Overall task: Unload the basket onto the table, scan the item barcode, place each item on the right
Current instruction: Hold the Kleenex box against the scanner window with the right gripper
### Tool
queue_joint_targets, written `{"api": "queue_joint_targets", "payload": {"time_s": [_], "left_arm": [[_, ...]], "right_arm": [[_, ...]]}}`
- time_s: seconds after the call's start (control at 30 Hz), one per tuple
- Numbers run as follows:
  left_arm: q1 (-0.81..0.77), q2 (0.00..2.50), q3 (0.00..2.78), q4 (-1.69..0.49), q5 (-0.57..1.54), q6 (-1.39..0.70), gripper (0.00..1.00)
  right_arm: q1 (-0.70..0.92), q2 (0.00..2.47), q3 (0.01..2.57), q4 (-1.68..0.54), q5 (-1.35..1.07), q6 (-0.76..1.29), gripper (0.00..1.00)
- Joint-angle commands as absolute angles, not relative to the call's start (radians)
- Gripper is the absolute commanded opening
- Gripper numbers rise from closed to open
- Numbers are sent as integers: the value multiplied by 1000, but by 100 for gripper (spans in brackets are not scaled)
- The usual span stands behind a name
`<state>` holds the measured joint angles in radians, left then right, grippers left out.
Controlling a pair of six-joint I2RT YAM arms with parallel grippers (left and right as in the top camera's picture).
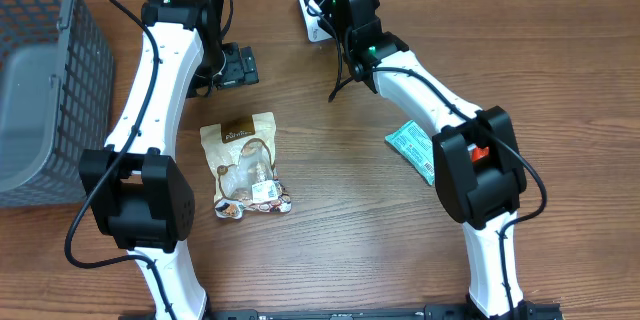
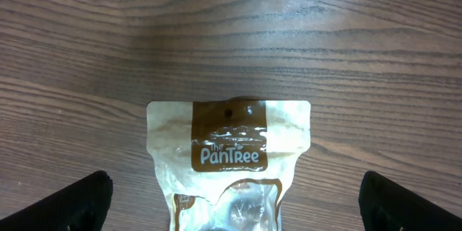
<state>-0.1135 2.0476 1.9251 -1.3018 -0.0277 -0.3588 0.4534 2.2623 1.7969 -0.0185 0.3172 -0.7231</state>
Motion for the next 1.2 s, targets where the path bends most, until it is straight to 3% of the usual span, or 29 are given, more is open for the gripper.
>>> {"api": "queue_joint_targets", "payload": {"time_s": [0.0, 0.23, 0.73, 1.0, 1.17], "left_arm": [[-112, 2048, 1940, -1301, -33, -344, 100], [-112, 2048, 1940, -1301, -34, -344, 100], [-112, 2048, 1940, -1301, -33, -344, 100], [-112, 2048, 1940, -1301, -33, -344, 100], [-112, 2048, 1940, -1301, -33, -344, 100]], "right_arm": [[455, 2292, 1813, 39, 368, -896, 4], [466, 2295, 1813, 143, 369, -896, 4], [473, 2341, 1806, 118, 359, -886, 4], [479, 2353, 1807, 127, 379, -725, 4], [505, 2306, 1809, 171, 555, -649, 4]]}}
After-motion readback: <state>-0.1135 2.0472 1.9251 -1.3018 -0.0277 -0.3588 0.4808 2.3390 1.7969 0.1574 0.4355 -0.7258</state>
